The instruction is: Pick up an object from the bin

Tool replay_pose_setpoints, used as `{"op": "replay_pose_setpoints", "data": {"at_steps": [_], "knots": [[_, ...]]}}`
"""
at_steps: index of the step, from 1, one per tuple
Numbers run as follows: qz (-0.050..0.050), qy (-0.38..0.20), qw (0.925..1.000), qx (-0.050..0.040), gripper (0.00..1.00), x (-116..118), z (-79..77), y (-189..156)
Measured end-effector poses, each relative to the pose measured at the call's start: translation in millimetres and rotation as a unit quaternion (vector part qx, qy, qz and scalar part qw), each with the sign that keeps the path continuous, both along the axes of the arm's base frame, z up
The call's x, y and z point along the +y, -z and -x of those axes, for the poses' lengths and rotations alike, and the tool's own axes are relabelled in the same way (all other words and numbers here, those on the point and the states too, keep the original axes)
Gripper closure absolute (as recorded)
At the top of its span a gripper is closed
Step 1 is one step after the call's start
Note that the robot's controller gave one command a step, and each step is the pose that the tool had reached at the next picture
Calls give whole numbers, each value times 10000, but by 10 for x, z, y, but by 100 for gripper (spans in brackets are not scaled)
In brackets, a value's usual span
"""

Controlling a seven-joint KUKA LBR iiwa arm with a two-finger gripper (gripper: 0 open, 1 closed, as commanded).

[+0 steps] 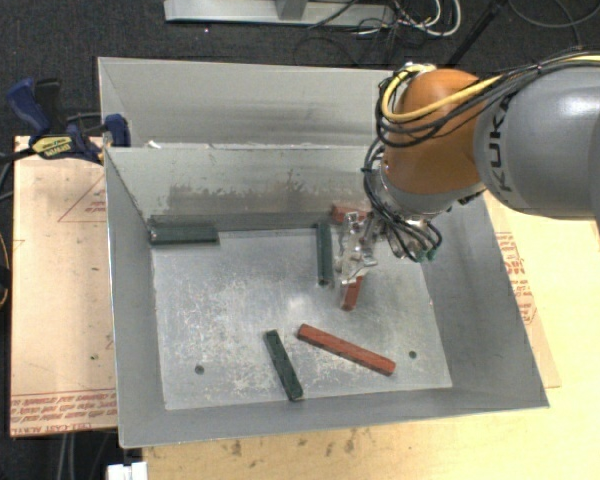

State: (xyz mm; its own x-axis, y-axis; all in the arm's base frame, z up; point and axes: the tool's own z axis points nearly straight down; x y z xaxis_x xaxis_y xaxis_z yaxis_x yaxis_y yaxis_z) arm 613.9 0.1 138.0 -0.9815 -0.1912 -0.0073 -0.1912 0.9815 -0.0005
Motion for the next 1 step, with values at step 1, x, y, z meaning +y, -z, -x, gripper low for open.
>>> {"op": "replay_pose_setpoints", "data": {"at_steps": [1], "knots": [[0, -192, 9998, 36, 100, 41, 41, -372]]}}
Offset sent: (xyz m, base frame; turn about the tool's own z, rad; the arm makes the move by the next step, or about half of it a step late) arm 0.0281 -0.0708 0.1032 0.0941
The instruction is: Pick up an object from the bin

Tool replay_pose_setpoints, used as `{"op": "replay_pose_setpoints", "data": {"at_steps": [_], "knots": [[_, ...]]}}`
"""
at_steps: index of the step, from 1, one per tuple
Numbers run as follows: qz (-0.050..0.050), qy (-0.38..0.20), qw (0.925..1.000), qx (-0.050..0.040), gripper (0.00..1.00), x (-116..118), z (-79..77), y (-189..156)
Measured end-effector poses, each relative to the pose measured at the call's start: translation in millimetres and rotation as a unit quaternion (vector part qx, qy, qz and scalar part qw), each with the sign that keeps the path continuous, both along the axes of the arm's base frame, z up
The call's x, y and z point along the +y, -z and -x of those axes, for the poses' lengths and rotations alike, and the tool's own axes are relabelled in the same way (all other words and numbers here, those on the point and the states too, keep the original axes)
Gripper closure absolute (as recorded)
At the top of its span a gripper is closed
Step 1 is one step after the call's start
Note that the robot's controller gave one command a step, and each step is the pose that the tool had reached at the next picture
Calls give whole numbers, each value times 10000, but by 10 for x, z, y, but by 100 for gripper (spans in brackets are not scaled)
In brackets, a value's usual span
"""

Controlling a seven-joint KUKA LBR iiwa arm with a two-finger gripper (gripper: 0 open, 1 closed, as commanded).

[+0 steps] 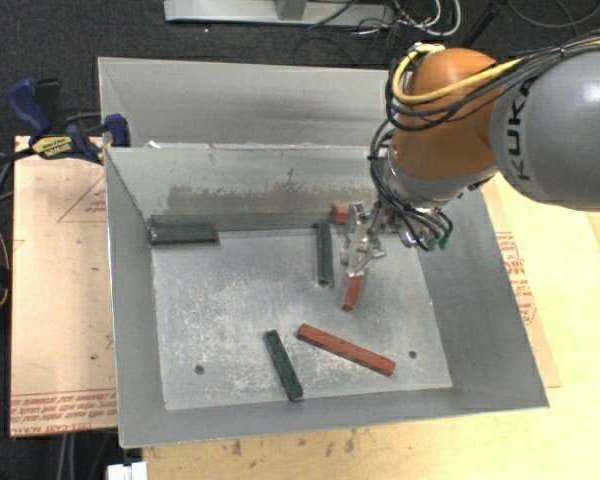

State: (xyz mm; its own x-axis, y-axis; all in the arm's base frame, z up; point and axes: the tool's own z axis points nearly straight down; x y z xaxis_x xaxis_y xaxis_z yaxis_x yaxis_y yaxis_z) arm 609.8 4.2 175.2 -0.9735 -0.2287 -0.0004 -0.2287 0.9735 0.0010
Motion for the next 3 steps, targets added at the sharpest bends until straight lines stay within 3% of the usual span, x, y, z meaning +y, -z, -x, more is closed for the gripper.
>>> {"op": "replay_pose_setpoints", "data": {"at_steps": [1, 2, 3], "knots": [[-14, 358, 9994, -16, 100, -414, -199, -431], [-8, 1073, 9942, 16, 0, -367, -82, 290], [-2, 1076, 9942, -8, 0, -378, -96, 269]]}}
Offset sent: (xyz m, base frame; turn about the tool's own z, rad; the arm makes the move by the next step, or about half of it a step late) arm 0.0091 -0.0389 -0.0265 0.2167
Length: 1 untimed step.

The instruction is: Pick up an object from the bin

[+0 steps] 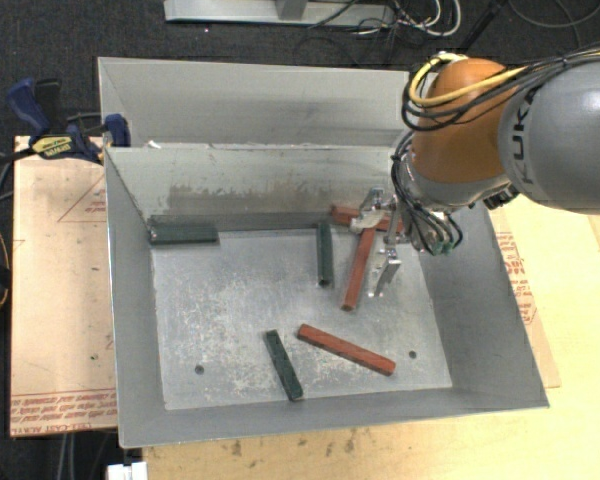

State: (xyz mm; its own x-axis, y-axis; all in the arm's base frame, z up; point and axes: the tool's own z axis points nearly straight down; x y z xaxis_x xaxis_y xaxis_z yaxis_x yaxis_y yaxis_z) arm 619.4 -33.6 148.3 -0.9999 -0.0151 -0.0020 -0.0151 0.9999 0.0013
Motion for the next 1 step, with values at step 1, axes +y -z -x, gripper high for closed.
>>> {"op": "replay_pose_setpoints", "data": {"at_steps": [1], "knots": [[6, -2173, 9761, -45, 100, 7, -87, 709]]}}
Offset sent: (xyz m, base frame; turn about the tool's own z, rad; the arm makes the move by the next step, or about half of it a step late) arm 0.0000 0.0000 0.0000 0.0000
